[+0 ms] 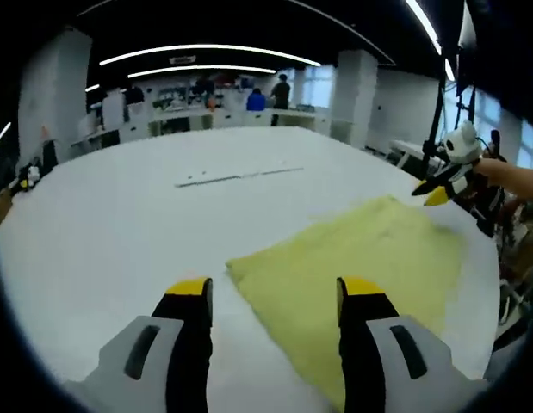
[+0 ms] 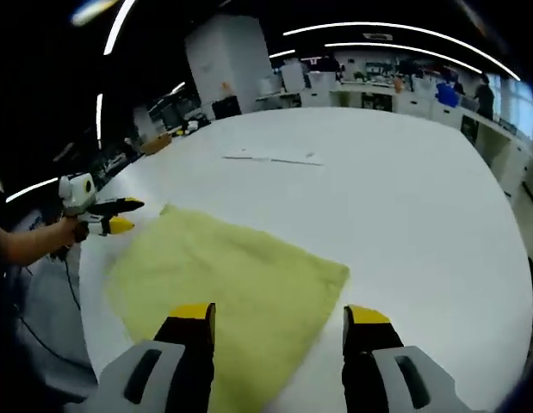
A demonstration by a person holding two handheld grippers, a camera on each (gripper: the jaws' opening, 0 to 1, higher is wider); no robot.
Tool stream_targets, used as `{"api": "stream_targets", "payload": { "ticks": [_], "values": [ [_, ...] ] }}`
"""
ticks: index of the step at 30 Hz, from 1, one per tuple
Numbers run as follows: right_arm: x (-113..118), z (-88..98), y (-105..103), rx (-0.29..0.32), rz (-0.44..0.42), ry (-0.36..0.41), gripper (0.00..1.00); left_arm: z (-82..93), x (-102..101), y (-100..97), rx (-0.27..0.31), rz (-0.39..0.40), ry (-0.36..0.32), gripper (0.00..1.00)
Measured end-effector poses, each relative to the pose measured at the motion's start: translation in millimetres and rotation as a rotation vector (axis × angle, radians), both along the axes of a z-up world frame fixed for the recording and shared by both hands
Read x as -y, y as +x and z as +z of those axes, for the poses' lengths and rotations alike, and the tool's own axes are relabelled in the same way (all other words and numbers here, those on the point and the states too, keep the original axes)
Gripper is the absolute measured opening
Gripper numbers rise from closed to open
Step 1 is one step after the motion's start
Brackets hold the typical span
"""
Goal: Fold the garment on the visible template until the final outline fits inside the template.
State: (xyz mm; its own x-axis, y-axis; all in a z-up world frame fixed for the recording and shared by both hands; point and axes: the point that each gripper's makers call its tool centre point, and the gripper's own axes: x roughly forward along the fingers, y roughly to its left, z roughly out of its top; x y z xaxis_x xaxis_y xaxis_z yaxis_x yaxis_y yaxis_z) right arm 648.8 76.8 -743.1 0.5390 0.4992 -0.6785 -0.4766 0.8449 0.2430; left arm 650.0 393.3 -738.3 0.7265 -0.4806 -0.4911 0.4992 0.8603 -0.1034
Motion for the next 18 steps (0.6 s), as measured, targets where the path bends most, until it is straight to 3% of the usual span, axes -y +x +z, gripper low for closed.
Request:
{"api": "stream_targets", "payload": {
  "ticks": [7, 11, 18],
  "values": [
    [0, 1.0, -40, -0.020, 0.028, 0.000, 0.58, -5.1, 0, -41.0, -0.039, -0.036, -0.018, 0.57],
    [-1, -1.5, -66, -0.040, 0.051, 0.000, 0.54, -15.9, -3, -62.9, -0.100, -0.046, 0.006, 0.54],
    [5, -10.9, -94, -0.063, 0.052, -0.004, 0.52, -27.7, -8, -83.3, -0.143, -0.005, -0.028, 0.51]
  ]
}}
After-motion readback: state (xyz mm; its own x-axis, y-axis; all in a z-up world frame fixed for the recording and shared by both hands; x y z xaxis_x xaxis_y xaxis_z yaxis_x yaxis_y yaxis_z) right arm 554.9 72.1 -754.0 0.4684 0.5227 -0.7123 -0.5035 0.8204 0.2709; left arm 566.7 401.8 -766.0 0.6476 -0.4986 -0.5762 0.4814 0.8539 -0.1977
